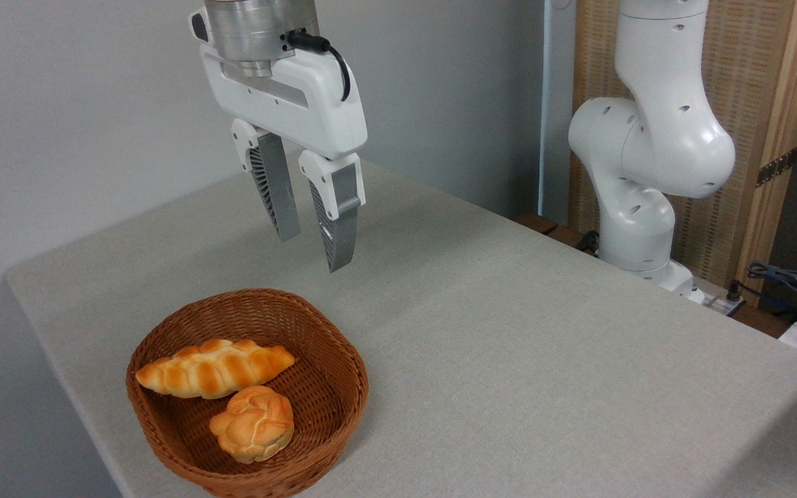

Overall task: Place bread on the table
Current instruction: 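Lower the open gripper into the basket over the braided roll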

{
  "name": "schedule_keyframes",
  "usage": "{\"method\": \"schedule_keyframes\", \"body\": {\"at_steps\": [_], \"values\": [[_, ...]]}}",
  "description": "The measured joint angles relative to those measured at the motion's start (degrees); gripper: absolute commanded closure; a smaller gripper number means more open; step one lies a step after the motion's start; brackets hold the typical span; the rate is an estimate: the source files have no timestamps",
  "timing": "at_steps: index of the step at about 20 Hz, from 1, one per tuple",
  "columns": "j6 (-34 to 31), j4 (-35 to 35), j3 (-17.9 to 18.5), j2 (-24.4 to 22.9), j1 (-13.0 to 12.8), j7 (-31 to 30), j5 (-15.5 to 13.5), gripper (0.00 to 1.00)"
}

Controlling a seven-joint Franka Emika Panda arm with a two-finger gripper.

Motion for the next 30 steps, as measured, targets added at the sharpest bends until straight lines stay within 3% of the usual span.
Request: {"method": "schedule_keyframes", "body": {"at_steps": [10, 14, 20, 24, 28, 30], "values": [[0.0, 0.0, 0.1, 0.0, 0.1, 0.3, 0.0, 0.0], [2.4, 0.0, 0.3, 0.0, 0.1, 3.7, -0.3, 0.0], [7.8, -0.3, 0.3, 1.7, 0.0, 5.9, -4.6, 0.0], [10.7, -0.4, -1.9, 5.3, -0.4, 5.9, -6.2, 0.0], [11.6, -0.4, -5.5, 8.7, -0.7, 5.9, -6.3, 0.0], [15.2, -0.4, -6.7, 10.5, -0.8, 5.9, -6.3, 0.0]]}}
